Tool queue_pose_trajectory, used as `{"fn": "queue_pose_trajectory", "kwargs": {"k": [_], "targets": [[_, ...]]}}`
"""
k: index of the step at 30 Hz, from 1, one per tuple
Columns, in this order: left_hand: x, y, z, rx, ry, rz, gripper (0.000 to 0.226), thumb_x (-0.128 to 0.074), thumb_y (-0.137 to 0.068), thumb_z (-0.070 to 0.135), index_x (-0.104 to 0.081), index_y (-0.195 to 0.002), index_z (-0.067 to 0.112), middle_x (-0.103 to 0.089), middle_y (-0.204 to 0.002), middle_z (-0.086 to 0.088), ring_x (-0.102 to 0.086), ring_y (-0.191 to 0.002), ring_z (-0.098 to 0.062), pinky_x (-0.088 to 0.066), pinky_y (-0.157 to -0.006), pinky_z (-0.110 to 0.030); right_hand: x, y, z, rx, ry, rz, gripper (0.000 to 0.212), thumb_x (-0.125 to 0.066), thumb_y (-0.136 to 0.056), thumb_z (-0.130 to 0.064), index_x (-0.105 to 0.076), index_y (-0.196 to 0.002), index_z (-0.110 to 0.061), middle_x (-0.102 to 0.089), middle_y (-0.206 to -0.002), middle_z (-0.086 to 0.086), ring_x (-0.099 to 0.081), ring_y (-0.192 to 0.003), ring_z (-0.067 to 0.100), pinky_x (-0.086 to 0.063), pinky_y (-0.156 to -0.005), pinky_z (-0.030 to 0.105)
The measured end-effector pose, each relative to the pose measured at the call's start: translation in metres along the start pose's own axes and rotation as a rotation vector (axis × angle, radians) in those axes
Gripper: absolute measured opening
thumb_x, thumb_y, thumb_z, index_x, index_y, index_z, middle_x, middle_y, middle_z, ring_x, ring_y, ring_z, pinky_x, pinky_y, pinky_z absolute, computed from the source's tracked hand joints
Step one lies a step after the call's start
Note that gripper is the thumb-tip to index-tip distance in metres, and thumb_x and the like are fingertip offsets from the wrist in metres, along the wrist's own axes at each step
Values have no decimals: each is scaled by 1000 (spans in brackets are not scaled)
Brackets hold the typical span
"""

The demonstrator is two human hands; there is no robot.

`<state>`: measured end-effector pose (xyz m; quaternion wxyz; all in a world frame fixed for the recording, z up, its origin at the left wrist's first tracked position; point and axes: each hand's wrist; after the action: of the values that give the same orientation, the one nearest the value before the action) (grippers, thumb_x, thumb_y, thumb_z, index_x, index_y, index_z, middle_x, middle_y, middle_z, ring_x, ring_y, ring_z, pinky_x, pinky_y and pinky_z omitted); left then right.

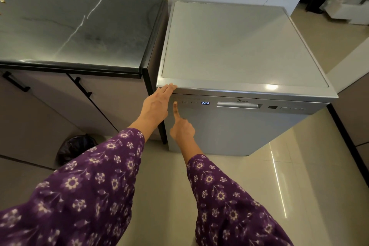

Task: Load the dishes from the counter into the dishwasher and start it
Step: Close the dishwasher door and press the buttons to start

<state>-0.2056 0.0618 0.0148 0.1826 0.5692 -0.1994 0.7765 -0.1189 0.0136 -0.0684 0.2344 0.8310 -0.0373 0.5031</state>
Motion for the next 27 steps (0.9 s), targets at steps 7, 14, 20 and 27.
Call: {"fn": "queue_pose_trajectory", "kwargs": {"k": [7, 14, 20, 27], "targets": [[3, 1, 6, -4, -84, -47, 84, -62, -77, -9, -24, -148, 16, -31, -151, -3, -49, -124, -26, -50, -88, -32, -8, 21, 7, 57, -75, -65, 98, -57, -90, -18, 22, -143, -41, -61, -84, 13, -58, -64, 22, -56, -62, 35], [4, 0, 6, -28, -94, -68, 88, -61, -76, -11, -21, -149, 15, -27, -154, -5, -36, -137, -25, -46, -99, -34, -47, 61, 29, 14, -94, -159, 102, -58, -88, -17, 26, -140, -42, -60, -95, 14, -57, -73, 22, -55, -71, 38], [4, 4, 13, -42, -131, -32, 85, -59, -79, -9, -18, -150, 12, -23, -156, -6, -30, -140, -20, -35, -107, -27, -58, 76, 41, 21, -81, -147, 105, -56, -88, -15, 32, -135, -45, -60, -91, 14, -55, -72, 24, -55, -72, 40], [5, 4, 13, -23, -99, -36, 87, -61, -79, -10, -18, -151, 13, -23, -156, -5, -28, -141, -22, -35, -108, -29, -52, 93, 53, 10, -85, -170, 97, -55, -89, -15, 23, -142, -42, -55, -88, 10, -50, -65, 17, -46, -58, 31]]}}
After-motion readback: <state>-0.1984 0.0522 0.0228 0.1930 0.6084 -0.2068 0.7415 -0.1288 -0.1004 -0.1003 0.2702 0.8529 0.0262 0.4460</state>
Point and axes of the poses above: each hand's wrist, its own y-axis away from the middle knuckle, its own x-axis out of the back of the hand, z = x × y
